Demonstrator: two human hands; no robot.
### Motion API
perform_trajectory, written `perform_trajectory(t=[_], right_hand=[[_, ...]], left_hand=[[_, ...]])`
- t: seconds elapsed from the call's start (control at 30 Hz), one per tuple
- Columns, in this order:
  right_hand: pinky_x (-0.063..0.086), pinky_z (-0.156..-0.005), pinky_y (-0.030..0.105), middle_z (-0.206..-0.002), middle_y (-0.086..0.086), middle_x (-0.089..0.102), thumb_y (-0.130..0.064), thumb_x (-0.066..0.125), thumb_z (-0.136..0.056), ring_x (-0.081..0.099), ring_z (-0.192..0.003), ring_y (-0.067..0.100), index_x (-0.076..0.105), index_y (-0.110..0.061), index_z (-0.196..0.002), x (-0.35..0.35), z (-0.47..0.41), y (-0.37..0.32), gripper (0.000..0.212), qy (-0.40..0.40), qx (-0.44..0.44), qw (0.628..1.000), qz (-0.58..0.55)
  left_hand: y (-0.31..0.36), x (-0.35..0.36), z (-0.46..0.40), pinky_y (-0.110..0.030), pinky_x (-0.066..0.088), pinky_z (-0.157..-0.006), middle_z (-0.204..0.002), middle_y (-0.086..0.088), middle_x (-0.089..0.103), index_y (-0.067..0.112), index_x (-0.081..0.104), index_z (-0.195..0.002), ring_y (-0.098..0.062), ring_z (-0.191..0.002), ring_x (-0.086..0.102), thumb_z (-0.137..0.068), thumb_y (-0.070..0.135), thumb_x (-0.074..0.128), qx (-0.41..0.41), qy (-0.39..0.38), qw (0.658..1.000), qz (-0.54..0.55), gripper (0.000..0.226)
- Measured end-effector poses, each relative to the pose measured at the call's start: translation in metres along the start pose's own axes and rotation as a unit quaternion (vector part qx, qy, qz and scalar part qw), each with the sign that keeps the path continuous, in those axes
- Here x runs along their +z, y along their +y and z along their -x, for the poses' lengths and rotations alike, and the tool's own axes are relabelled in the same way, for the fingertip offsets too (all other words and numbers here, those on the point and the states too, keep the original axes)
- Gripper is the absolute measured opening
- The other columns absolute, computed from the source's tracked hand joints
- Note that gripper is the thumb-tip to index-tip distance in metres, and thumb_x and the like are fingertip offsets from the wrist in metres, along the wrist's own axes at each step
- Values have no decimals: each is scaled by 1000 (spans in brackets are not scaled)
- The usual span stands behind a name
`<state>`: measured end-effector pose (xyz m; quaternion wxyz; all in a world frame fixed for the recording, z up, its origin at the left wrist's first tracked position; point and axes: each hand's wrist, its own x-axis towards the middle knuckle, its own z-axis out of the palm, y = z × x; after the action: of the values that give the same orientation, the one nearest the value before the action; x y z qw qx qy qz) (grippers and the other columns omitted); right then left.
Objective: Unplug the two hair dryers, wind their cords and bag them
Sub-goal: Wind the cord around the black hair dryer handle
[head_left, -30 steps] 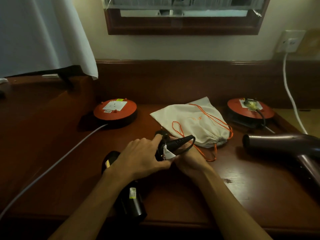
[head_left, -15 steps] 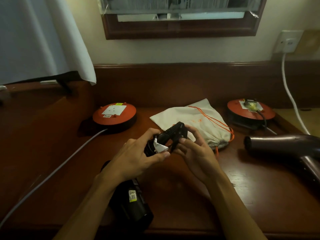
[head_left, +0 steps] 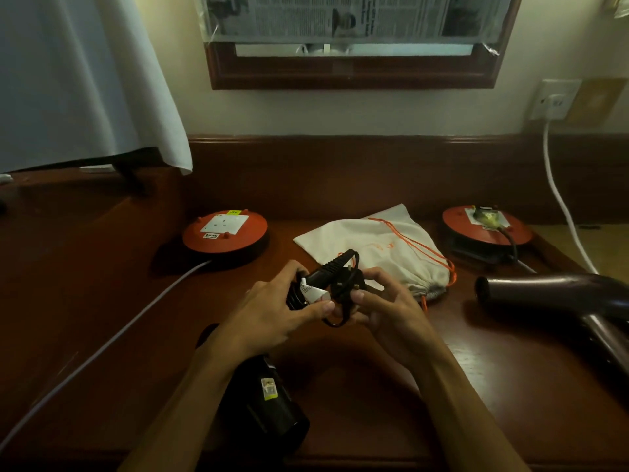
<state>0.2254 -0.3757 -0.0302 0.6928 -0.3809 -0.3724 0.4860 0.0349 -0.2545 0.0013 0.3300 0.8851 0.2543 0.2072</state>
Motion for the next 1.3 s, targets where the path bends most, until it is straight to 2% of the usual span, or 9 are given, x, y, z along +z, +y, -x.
perform_trajectory(t=[0.27, 0.4, 0.57, 0.77, 0.87, 0.93, 1.03, 1.17, 1.3], right_hand=[[49, -100, 45, -138, 33, 54, -1, 57, -89, 62, -114, 45, 56, -3, -132, 5, -1, 7, 43, -52, 20, 995, -77], [50, -102, 41, -140, 26, 56, 2, 56, -89, 62, -120, 39, 58, -8, -134, 5, -1, 5, 46, -76, 28, 992, -98], [55, -95, 35, -133, 20, 62, -13, 86, -74, 65, -115, 33, 62, -10, -132, 5, 1, -3, 63, -98, 27, 988, -117], [53, -95, 41, -134, 22, 59, 1, 70, -84, 63, -115, 37, 52, -8, -140, 2, 4, -2, 60, -150, -17, 981, -119], [55, -84, 39, -132, 23, 60, 8, 62, -86, 66, -109, 38, 48, -2, -141, -3, 9, -7, 58, -111, -14, 991, -69], [58, -78, 40, -129, 19, 66, 5, 66, -88, 69, -107, 38, 55, -3, -137, -3, 11, -8, 50, -47, -40, 997, 54], [59, -70, 41, -116, 11, 74, -2, 67, -88, 73, -97, 33, 64, -9, -129, 4, 10, -2, 42, 28, -119, 970, 212], [56, -67, 33, -108, 16, 74, 0, 64, -89, 71, -82, 29, 60, -7, -131, 9, 8, 5, 43, 37, -119, 983, 135], [55, -74, 34, -123, 18, 66, -1, 66, -88, 67, -96, 31, 51, -9, -141, 2, 9, 3, 55, -61, -37, 997, 26]], left_hand=[[3, -11, 2, -17, 46, -55, -76, 4, 67, 28, 55, -114, -1, -61, 63, -85, 60, 70, 0, 0, 999, 52, 45], [7, -17, -1, -33, 53, -63, -80, -1, 68, 31, 59, -108, -13, -68, 66, -87, 55, 72, -2, -39, 991, 125, 35], [13, -15, -3, -34, 51, -64, -77, 7, 66, 33, 62, -102, -13, -69, 65, -88, 52, 72, -1, -62, 981, 184, 26], [22, -8, -3, -33, 54, -62, -81, 1, 65, 27, 64, -100, -21, -70, 68, -96, 52, 57, -10, -57, 974, 220, 26], [22, -6, -2, -31, 53, -60, -77, 2, 64, 29, 64, -99, -20, -68, 67, -97, 51, 57, -16, -71, 973, 220, 23], [20, -7, -3, -31, 51, -57, -74, 0, 62, 24, 63, -103, -17, -64, 63, -97, 52, 57, -27, -78, 975, 204, 29], [17, -9, -3, -32, 49, -55, -73, -5, 61, 26, 64, -103, -16, -58, 61, -97, 54, 55, -45, -90, 978, 185, 31], [16, -10, -1, -31, 48, -55, -73, -9, 59, 40, 71, -91, -22, -60, 58, -98, 55, 51, -34, -112, 973, 199, 26], [12, -8, -6, -30, 47, -56, -72, -4, 62, 22, 69, -101, -17, -60, 59, -98, 58, 51, -41, -102, 980, 166, 40]])
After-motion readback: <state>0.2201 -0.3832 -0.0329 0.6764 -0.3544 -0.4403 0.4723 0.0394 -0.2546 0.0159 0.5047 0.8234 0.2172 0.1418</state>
